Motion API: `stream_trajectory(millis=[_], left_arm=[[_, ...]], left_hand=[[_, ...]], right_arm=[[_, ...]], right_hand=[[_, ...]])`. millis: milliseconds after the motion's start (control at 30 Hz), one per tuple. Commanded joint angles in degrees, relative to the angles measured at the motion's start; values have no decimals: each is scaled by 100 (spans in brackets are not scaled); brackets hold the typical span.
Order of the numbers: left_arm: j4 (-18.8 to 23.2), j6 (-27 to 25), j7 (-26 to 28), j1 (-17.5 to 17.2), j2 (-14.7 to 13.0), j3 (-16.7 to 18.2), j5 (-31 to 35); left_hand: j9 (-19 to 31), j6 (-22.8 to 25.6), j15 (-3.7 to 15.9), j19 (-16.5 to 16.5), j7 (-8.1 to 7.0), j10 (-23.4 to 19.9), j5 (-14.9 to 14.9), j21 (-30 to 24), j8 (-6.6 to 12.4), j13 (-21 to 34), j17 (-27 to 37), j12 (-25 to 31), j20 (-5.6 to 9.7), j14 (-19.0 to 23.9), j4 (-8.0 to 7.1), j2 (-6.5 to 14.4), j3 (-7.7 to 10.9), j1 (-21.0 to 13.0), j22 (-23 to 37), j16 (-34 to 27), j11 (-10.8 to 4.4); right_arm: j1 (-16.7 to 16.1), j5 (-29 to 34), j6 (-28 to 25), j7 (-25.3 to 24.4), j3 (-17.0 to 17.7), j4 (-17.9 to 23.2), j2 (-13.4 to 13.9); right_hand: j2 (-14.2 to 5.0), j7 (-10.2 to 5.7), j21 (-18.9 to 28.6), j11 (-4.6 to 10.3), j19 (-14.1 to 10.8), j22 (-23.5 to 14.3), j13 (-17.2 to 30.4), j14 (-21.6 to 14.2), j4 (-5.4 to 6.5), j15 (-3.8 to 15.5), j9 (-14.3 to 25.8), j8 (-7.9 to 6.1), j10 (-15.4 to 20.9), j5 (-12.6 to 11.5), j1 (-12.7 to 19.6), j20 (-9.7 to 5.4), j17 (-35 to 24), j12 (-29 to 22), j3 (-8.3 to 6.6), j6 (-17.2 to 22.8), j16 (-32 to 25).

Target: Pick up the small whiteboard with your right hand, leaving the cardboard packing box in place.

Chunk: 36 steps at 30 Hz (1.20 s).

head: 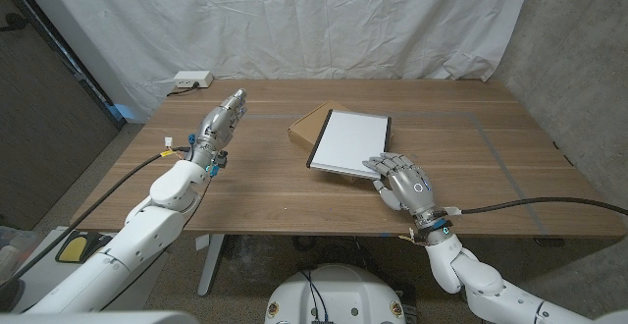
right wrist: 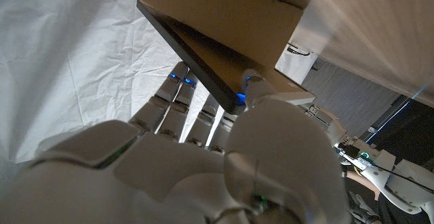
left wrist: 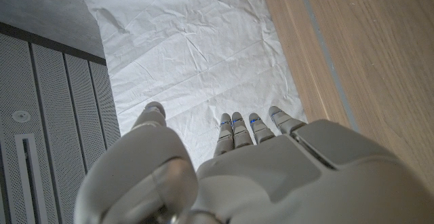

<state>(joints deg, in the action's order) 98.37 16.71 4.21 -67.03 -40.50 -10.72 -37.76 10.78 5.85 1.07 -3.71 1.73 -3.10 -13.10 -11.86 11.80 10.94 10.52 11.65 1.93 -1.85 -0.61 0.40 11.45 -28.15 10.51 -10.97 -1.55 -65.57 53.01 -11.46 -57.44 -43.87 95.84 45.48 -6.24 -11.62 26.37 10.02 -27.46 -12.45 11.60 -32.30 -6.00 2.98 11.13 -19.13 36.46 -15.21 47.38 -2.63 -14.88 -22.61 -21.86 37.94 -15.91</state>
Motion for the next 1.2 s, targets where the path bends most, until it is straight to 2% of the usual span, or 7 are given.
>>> stream_trajectory(millis=[33, 100, 133, 333, 900, 1033, 1200], left_arm=[[40, 7, 12, -26, -9, 42, 0], [21, 9, -3, -17, -6, 42, -10], [18, 11, 1, -15, 1, 43, -11], [-18, 20, -33, 22, -1, 40, -13], [-56, -30, -83, 93, -29, 42, -46], [-93, -29, -111, 116, -23, 42, -71], [-132, -23, -145, 148, -23, 42, -88]], left_hand=[[25, 28, -40, -37, 8, 9, 31, -10, -15, -2, 10, 1, -16, -12, 10, 53, -17, -19, 20, 12, -10], [25, 32, -42, -39, 10, 12, 32, -9, -13, -2, 10, 0, -18, -13, 10, 54, -19, -20, 20, 13, -1], [25, 30, -42, -39, 4, 12, 32, -9, -14, -2, 10, 0, -19, -13, 10, 54, -19, -20, 20, 13, 0], [25, 27, -35, -40, 5, 8, 34, -9, -16, -2, 10, 1, -16, -14, 11, 56, -23, -23, 20, 13, -14], [25, 22, -33, -40, 6, 9, 37, -10, -19, -2, 9, 1, -13, -16, 16, 61, -31, -33, 20, 14, -9], [25, 24, -33, -44, 7, 11, 38, -9, -19, -2, 9, 0, -16, -18, 18, 63, -33, -36, 20, 15, -12], [25, 23, -37, -47, 14, 13, 40, -8, -19, -2, 9, -1, -15, -19, 19, 64, -36, -39, 20, 16, 4]], right_arm=[[21, 9, 49, -146, 7, 15, -41], [16, 13, 54, -163, 14, 35, -37], [9, 12, 40, -161, 21, 49, -39], [28, 48, 17, -197, 35, 50, -54], [186, 53, 77, -315, 10, -70, -187], [218, 46, 97, -336, 8, -78, -201], [240, 28, 87, -359, 20, -73, -229]], right_hand=[[-230, -109, 123, 151, -210, -22, -38, -231, -88, 1000, 7, 20, 190, 130, 223, -889, 31, 96, -87, 624, -34], [-254, -103, 190, 132, -276, -22, -65, -394, -136, 998, 4, 105, 245, 286, 318, -918, 48, 160, -112, 687, -38], [-271, -100, 250, 130, -262, -30, -75, -440, -140, 1007, 9, 229, 293, 420, 374, -926, 43, 265, -128, 758, 18], [-286, -90, 398, 114, -227, -37, -60, -542, -144, 1014, 35, 478, 461, 459, 519, -931, -2, 445, -151, 888, 99], [-309, -83, 646, 107, -268, -35, -48, -754, -119, 1025, 72, 595, 812, 487, 666, -927, -42, 572, -117, 1193, 126], [-304, -79, 903, 106, -269, -35, -38, -927, -93, 1028, 93, 662, 1017, 492, 740, -929, -103, 702, -85, 1343, 147], [-297, -79, 1555, 105, -35, 34, -11, -1086, -64, 1030, 123, 707, 1156, 490, 852, -925, -201, 931, 27, 1429, 239]])
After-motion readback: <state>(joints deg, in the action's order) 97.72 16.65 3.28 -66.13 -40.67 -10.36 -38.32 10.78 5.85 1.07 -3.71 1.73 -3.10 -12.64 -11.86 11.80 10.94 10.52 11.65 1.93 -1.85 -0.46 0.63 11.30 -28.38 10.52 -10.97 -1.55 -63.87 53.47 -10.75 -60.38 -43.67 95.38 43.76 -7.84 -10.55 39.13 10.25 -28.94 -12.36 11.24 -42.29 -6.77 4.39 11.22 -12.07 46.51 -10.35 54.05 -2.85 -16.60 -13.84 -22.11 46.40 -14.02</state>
